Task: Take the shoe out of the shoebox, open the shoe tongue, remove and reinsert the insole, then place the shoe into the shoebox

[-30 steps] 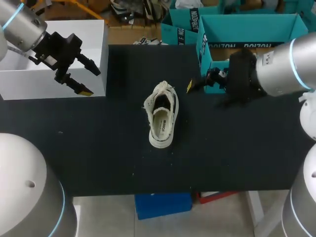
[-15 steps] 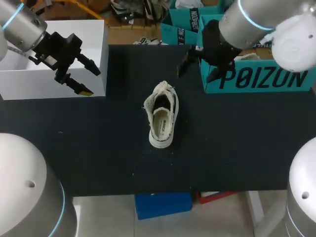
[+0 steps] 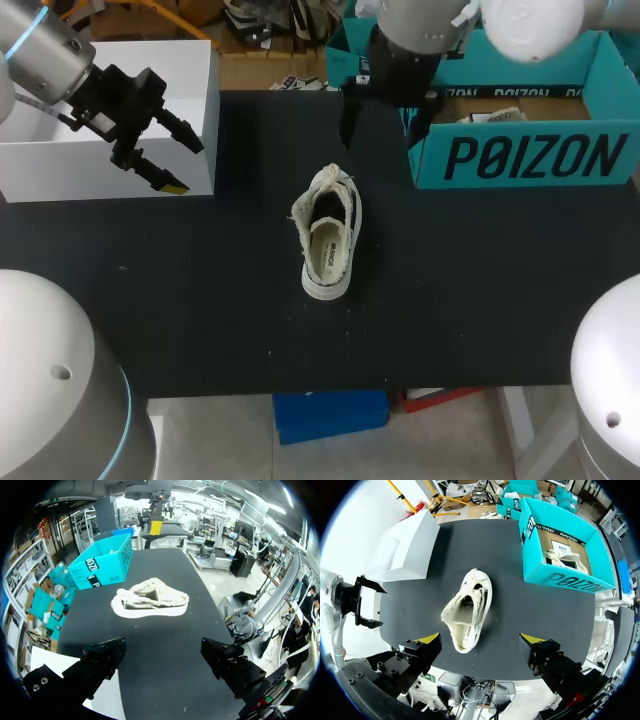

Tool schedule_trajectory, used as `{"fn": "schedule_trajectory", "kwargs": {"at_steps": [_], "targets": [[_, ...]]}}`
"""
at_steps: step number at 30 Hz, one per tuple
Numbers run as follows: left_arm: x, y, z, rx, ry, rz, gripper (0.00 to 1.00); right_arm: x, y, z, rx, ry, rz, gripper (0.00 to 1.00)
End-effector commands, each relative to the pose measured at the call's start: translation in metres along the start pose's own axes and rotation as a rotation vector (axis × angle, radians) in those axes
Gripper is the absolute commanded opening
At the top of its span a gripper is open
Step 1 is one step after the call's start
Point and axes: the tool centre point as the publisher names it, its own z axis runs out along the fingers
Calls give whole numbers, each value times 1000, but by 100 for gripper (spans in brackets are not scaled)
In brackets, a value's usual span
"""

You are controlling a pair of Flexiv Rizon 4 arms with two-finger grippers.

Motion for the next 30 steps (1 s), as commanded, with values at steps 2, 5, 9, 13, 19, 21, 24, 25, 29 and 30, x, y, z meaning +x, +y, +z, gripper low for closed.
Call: {"fn": "schedule_trajectory", "kwargs": {"at_steps": [2,5,9,13,19,21,24,25,29,30], "targets": [[1,0,0,-3,-4,-1,100,7,3,8,5,-30,-16,100],[1,0,0,-3,-4,-1,100,10,4,16,3,-54,-35,100],[1,0,0,-3,-4,-1,100,14,3,27,-7,-69,-39,100],[1,0,0,-3,-4,-1,100,15,0,39,3,-85,-43,100],[1,0,0,-3,-4,-1,100,13,-5,60,20,-92,-34,100],[1,0,0,-3,-4,-1,100,12,-7,68,32,-90,-30,84],[1,0,0,-3,-4,-1,100,10,-9,81,51,-71,-23,51],[1,0,0,-3,-4,-1,100,10,-9,84,55,-69,-23,51],[1,0,0,-3,-4,-1,100,9,-10,105,84,-54,-31,56],[1,0,0,-3,-4,-1,100,10,-10,109,89,-51,-33,55]]}}
